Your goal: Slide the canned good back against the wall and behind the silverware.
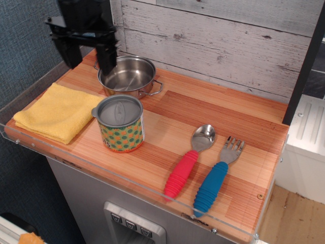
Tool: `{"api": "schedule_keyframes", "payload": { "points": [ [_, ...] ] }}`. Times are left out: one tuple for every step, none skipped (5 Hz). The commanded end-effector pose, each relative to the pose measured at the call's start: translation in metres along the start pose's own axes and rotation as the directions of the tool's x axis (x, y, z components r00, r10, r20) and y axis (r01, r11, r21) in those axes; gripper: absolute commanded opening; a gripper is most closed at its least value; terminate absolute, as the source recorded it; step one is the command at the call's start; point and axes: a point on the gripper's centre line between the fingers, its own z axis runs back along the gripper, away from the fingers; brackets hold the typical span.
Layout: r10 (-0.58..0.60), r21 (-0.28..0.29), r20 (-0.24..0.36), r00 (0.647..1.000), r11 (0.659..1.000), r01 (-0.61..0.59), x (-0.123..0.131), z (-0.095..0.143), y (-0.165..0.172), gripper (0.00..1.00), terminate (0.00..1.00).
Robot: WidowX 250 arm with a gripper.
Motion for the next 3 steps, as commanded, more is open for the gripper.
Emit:
{"api": "schedule_keyframes", "payload": {
  "points": [
    [-0.431, 0.018, -0.021, 0.902, 0.902, 0.432, -0.036, 0.009, -0.016, 1.0, 0.0],
    [-0.526, 0.044, -0.095, 0.845, 0.846, 0.531, -0.048, -0.002, -0.025, 1.0, 0.0],
    [-0.605, 0.027, -0.088, 0.791, 0.793, 0.609, -0.057, -0.006, -0.023, 1.0, 0.0]
  ]
}}
